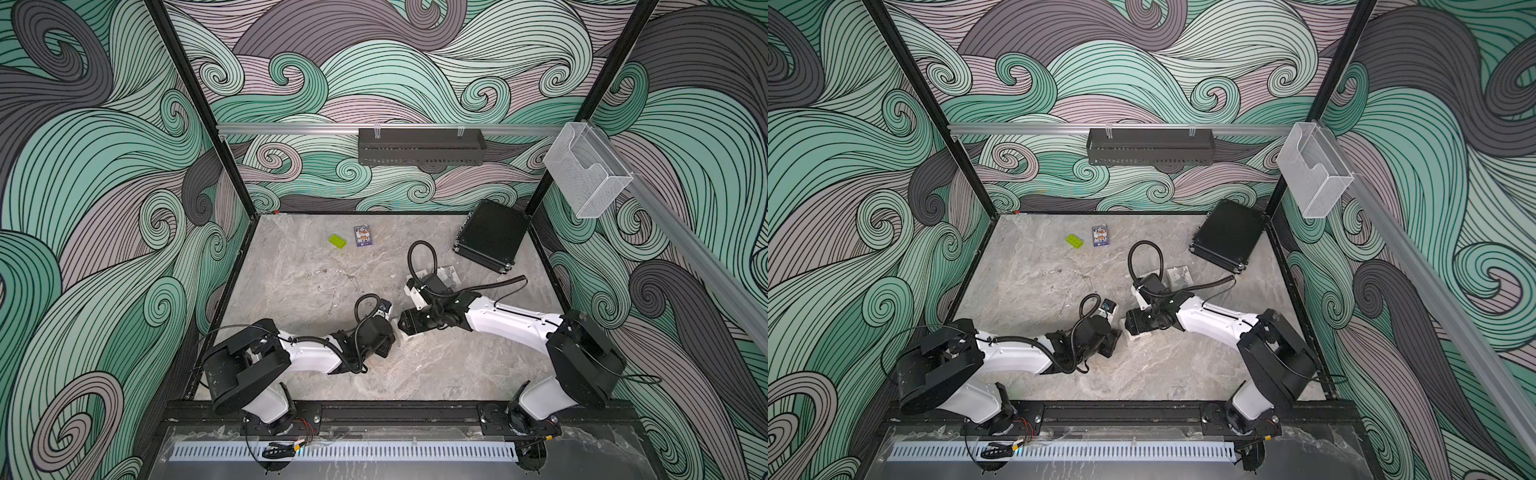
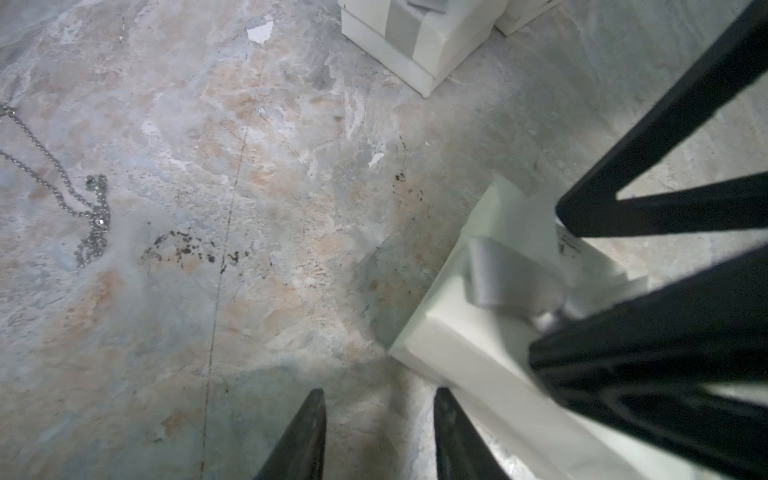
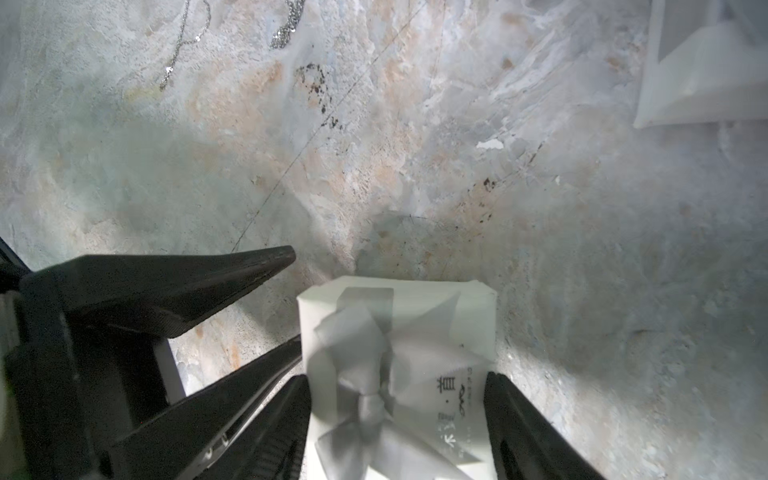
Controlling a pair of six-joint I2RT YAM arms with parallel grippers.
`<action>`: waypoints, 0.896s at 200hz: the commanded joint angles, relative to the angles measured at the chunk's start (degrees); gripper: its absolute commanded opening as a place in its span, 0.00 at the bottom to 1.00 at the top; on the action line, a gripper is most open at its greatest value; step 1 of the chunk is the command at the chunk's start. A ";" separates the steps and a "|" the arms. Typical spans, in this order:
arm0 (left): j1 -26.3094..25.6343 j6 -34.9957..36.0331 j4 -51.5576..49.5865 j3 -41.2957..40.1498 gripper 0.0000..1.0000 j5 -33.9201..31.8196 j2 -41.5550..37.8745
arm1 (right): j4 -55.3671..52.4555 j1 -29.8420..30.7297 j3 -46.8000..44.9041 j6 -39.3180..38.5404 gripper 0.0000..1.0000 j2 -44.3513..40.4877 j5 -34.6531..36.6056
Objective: Take the necklace out of the lift-off lid jewelry box
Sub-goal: Close the lid on the jewelry box.
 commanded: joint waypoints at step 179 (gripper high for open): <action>1.54 -0.32 -6.35 0.00 0.42 -3.53 -6.20 | -6.11 0.81 0.01 -2.23 0.63 5.03 5.71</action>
